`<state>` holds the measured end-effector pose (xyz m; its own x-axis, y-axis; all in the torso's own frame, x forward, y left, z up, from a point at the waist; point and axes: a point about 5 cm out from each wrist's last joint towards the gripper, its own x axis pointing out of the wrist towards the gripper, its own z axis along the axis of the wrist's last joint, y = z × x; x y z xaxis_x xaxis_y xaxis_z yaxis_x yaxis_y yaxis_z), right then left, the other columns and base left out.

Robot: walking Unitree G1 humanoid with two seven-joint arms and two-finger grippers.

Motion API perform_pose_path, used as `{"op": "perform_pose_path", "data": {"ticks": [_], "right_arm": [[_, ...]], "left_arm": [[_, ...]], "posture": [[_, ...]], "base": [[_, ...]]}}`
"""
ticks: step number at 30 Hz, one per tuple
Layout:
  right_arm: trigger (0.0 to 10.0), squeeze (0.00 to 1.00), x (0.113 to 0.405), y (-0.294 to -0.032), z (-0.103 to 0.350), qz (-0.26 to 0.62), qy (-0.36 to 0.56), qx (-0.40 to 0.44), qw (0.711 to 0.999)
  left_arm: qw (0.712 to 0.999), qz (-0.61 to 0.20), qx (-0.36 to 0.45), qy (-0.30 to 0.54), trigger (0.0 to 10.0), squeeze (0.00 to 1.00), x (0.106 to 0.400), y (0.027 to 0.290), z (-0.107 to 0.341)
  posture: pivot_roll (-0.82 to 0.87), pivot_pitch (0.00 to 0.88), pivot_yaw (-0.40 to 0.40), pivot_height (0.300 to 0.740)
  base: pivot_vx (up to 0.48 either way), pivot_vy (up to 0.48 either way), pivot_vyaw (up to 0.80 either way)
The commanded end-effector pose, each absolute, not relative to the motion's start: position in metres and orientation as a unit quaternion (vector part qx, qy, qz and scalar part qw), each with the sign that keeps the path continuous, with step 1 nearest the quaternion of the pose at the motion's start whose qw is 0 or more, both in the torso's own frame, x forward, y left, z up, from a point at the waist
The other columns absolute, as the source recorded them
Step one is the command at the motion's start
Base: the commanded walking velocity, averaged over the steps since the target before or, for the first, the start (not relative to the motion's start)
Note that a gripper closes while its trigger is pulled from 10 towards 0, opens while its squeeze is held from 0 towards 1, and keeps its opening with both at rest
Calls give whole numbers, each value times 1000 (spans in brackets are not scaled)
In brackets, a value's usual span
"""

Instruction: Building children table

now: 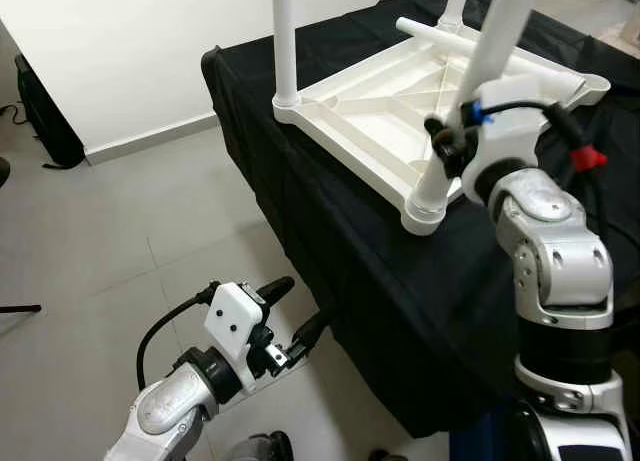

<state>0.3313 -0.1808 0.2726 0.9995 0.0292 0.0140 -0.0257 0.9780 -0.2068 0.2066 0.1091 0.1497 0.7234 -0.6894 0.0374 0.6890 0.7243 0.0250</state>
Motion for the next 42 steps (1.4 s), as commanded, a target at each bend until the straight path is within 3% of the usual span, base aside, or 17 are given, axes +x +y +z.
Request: {"op": "perform_pose_path", "data": {"ticks": [1, 9, 10, 11, 14, 19, 23, 32, 42], "right_arm": [[10000, 1000, 333, -196, 275, 7, -16, -95, 995], [10000, 1000, 342, -234, 285, 23, -16, -155, 987], [10000, 867, 342, -235, 286, 35, -19, -144, 989], [10000, 0, 343, -235, 288, 56, -26, -132, 989], [10000, 0, 343, -234, 290, 79, -31, -115, 990], [10000, 0, 334, -235, 302, 230, -51, -57, 970], [10000, 0, 334, -247, 309, 281, -54, -78, 955], [10000, 0, 346, -254, 324, 279, -74, -93, 953], [10000, 0, 342, -233, 319, 366, -78, -81, 924]], "left_arm": [[927, -375, 6, -20, 10000, 0, 206, 109, 147], [925, -368, 28, -88, 10000, 0, 204, 107, 160], [928, -357, 33, -106, 10000, 0, 203, 107, 163], [930, -346, 36, -121, 10000, 0, 202, 107, 166], [932, -334, 46, -133, 10000, 0, 200, 107, 167], [938, -300, 69, -159, 10000, 0, 198, 107, 169], [933, -324, 46, -149, 10000, 0, 198, 103, 167], [921, -362, 6, -144, 10000, 0, 197, 98, 165], [923, -356, 7, -147, 10000, 0, 198, 98, 164]], "posture": [[-13, 215, -18, 740], [-13, 201, -34, 740], [-15, 195, -38, 740], [-12, 194, -39, 740], [-11, 195, -41, 740], [-7, 190, -44, 740], [-11, 186, -46, 740], [-11, 185, -47, 740], [-15, 186, -43, 740]], "base": [[0, 0, 0], [0, 0, 0], [0, 0, 0], [0, 0, 0], [0, 0, 0], [0, 0, 0], [0, 0, 0], [0, 0, 0], [0, 0, 0]]}}
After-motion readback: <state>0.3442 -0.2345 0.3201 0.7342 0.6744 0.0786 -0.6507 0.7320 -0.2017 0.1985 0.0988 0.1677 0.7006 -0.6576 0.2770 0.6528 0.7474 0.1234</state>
